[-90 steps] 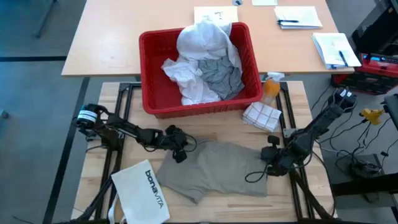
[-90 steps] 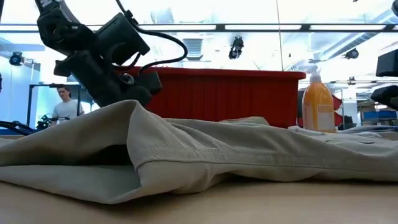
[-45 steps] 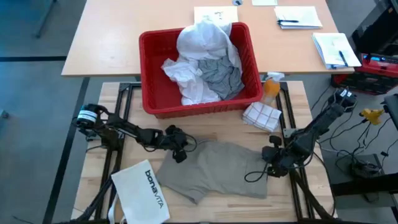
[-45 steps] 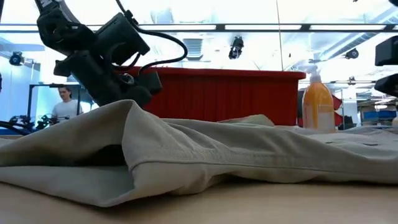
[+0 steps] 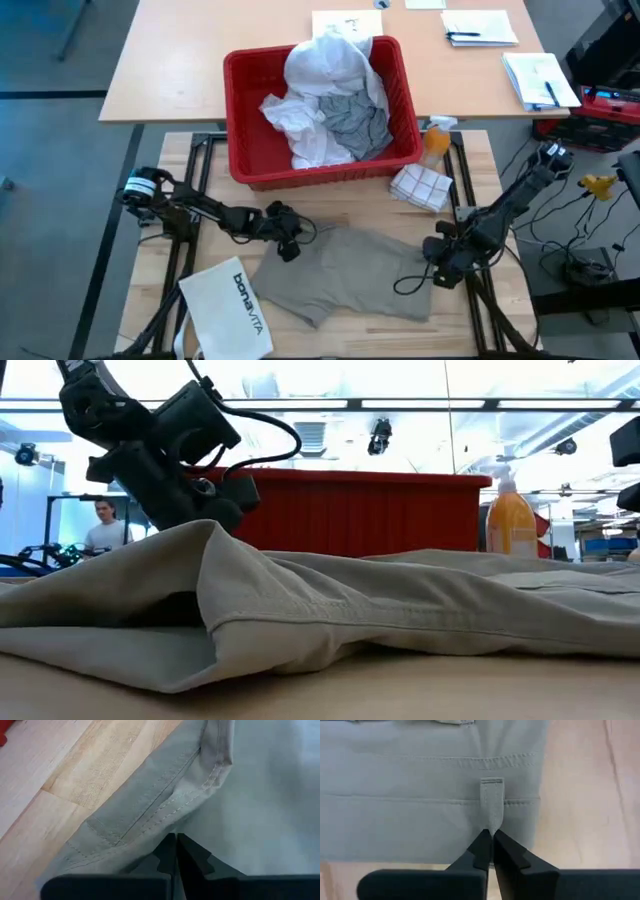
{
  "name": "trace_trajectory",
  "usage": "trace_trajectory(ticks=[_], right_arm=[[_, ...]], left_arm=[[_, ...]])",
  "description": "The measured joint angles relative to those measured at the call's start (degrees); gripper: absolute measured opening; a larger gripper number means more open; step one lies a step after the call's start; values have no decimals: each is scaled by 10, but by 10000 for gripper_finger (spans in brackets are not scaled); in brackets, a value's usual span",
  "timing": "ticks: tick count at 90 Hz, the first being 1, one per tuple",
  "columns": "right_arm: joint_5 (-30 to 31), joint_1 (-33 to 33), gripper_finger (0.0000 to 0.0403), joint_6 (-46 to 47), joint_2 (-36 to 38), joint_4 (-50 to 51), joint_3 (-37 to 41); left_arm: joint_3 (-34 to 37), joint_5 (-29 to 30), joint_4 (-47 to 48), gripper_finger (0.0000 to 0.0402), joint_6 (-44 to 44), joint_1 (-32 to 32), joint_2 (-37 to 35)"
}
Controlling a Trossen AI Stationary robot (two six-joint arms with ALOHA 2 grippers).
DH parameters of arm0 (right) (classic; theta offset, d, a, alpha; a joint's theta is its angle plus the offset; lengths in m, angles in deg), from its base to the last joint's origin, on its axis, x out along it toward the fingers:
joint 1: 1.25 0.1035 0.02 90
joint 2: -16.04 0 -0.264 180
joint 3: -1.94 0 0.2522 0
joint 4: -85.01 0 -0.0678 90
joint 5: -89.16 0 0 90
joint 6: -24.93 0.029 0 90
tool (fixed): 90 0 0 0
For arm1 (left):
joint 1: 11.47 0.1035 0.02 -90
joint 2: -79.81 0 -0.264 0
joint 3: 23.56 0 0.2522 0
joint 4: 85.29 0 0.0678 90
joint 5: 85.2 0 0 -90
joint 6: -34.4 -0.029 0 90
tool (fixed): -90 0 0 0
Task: Fold laundry
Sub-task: Fold the brown shorts
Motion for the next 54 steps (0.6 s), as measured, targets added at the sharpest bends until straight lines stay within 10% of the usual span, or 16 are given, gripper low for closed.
trace_trajectory(ticks=[54], right_arm=[[-2,75,0,100,10,59,0]], left_arm=[[0,-2,1,0,0,0,0]])
